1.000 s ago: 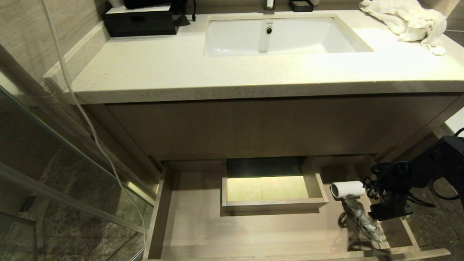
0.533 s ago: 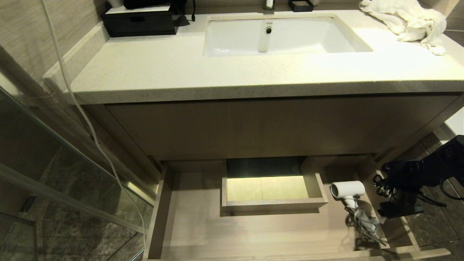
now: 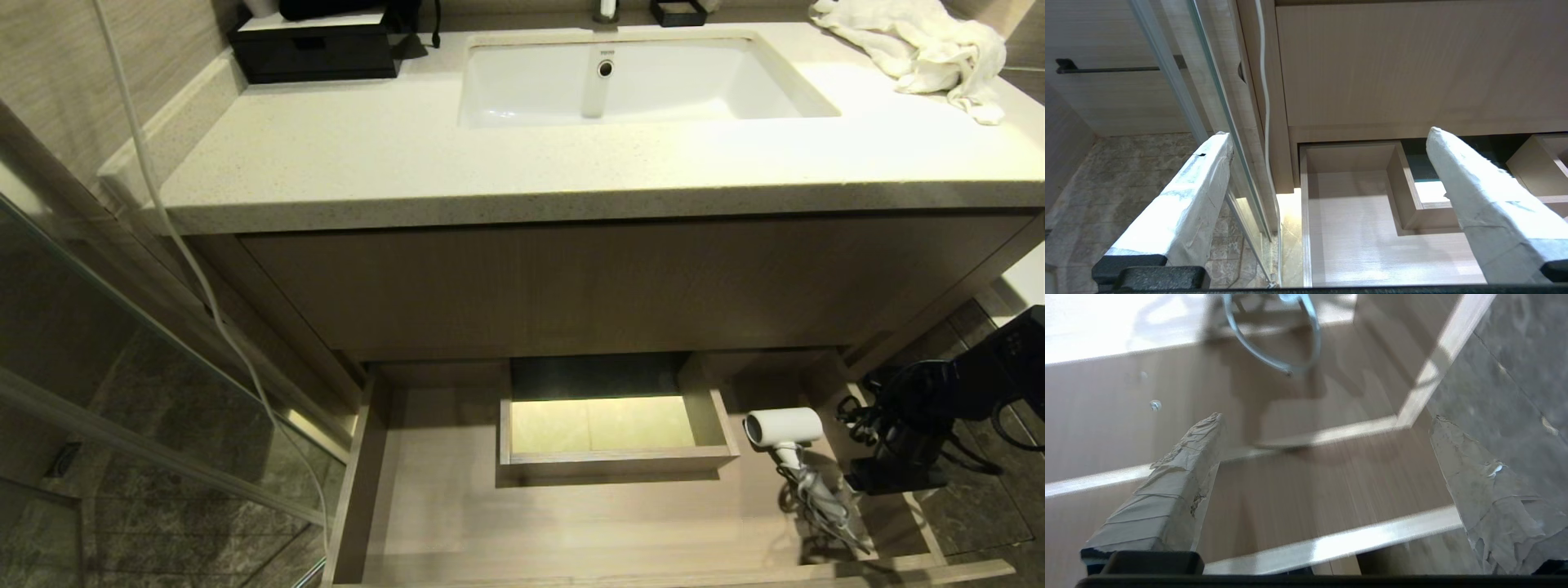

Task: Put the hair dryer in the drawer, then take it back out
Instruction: Take the hairdryer out

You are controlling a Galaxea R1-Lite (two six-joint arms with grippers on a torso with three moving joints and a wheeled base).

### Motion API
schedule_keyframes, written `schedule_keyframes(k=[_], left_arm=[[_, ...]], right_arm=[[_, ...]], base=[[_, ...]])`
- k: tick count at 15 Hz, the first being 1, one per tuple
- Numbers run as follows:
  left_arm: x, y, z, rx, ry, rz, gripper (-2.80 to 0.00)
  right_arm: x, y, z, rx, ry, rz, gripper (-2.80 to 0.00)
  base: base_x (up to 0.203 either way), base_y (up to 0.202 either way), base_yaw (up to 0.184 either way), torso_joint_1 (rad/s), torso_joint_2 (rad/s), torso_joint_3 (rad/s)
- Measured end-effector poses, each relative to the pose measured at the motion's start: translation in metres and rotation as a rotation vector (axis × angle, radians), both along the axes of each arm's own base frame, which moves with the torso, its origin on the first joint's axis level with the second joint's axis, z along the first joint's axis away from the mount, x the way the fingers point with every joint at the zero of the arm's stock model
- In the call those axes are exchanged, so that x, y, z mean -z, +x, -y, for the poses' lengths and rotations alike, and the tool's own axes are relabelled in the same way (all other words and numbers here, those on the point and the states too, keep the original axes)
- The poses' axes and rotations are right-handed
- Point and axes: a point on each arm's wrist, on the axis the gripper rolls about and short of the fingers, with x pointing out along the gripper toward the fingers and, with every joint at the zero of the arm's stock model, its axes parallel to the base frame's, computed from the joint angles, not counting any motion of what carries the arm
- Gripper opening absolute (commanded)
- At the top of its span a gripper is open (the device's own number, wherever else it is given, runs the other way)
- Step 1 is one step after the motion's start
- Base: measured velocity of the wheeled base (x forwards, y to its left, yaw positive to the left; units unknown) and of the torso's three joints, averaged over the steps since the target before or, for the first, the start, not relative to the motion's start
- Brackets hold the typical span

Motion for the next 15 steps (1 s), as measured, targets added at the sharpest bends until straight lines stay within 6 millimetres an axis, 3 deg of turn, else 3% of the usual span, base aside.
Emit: schedule_keyframes(k=[9, 15], left_arm=[[0.000, 0.000, 0.000, 0.000, 0.001, 0.000, 0.00], [0.000, 0.000, 0.000, 0.000, 0.000, 0.000, 0.00]], right_arm=[[-0.001, 0.007, -0.006, -0.053, 0.080, 0.035, 0.00], [-0.034, -0.003, -0.013, -0.114, 0.216, -0.046, 0.00]], base=[[0.000, 0.000, 0.000, 0.000, 0.00, 0.000], [0.000, 0.000, 0.000, 0.000, 0.00, 0.000]])
